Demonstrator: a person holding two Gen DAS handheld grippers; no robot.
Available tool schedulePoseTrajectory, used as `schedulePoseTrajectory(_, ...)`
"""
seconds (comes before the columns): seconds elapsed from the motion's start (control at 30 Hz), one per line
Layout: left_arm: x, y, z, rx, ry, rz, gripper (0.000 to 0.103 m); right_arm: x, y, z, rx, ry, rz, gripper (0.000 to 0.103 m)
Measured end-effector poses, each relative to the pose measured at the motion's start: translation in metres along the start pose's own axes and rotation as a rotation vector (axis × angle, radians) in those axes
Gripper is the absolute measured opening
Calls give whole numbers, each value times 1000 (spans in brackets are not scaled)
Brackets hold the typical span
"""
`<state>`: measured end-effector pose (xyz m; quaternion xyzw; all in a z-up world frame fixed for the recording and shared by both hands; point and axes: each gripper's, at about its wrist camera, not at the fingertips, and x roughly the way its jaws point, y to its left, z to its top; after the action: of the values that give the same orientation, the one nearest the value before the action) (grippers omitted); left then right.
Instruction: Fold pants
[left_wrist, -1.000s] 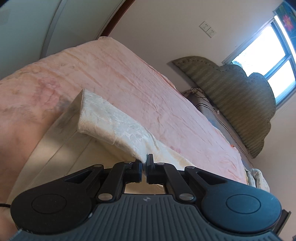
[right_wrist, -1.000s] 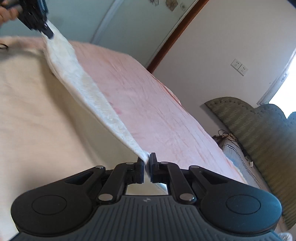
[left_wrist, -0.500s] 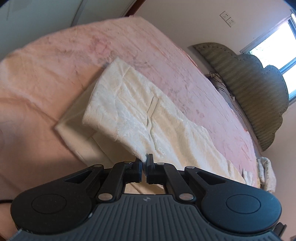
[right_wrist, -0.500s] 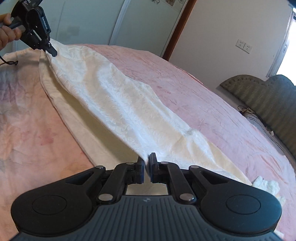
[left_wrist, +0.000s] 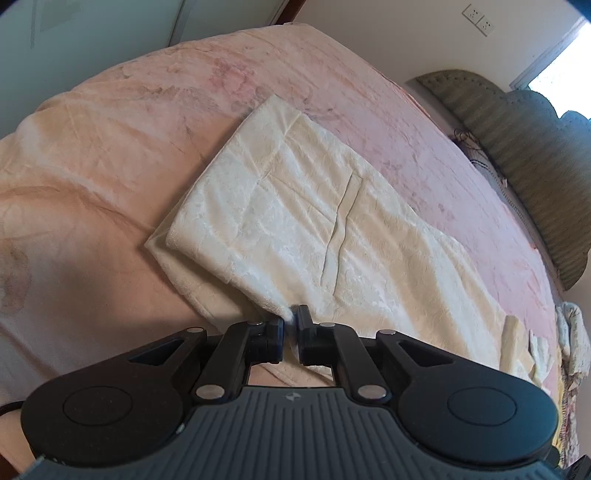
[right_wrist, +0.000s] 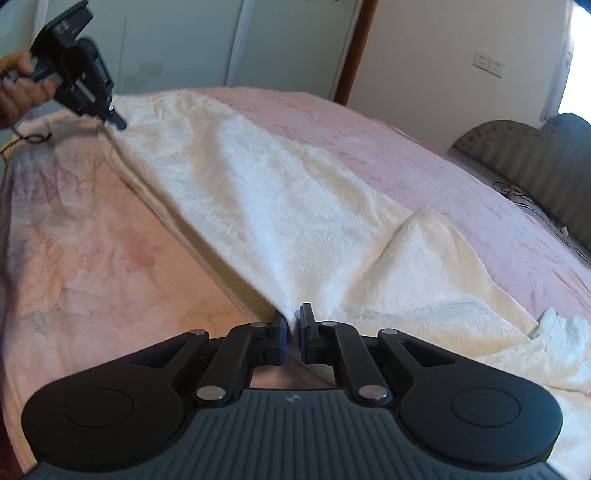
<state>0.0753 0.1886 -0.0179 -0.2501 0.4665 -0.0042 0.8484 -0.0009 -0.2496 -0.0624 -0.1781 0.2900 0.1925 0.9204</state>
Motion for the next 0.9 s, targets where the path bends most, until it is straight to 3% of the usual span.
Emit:
schedulePoseTrajectory(0.13, -25, -6, 7, 18, -27, 35, 22, -21, -10, -3, 1, 37, 22, 21)
schedulePoseTrajectory(0.23, -47, -18, 11, 59, -87, 69, 22, -54, -39, -12, 98, -9, 54, 28)
schedulePoseTrajectory(0.33, -52, -51, 12, 164, -124, 60, 32, -77, -88, -30, 299, -68, -97, 28)
schedulePoseTrajectory(0.37, -48, -63, 11, 198, -116, 35, 39, -81, -104, -39, 370, -73, -146, 29)
schedulePoseTrajectory(0.43, -30, -94, 6, 269, -67, -26, 41, -82, -137, -67, 533, -36, -257, 35)
schedulePoseTrajectory(0.47, -20, -109, 1, 308, -34, -54, 41, -79, -151, -82, 603, 14, -297, 43)
schedulePoseTrajectory(0.5, -10, -126, -4, 353, 1, -89, 41, -75, -162, -97, 653, 81, -331, 44)
schedulePoseTrajectory(0.6, 15, -177, -25, 488, 73, -174, 41, -91, -180, -112, 727, 39, -370, 44)
schedulePoseTrajectory(0.67, 32, -213, -43, 593, 107, -221, 42, -97, -191, -103, 688, 12, -438, 44)
schedulePoseTrajectory(0.73, 47, -245, -61, 682, 127, -251, 43, -91, -214, -98, 667, 13, -444, 44)
schedulePoseTrajectory(0.8, 61, -269, -80, 748, 141, -264, 43, -77, -242, -100, 691, 45, -422, 44)
schedulePoseTrajectory(0.87, 73, -287, -94, 790, 178, -287, 43, -53, -270, -115, 699, 145, -407, 44)
schedulePoseTrajectory(0.9, 77, -291, -101, 805, 199, -306, 43, -52, -276, -118, 701, 130, -421, 44)
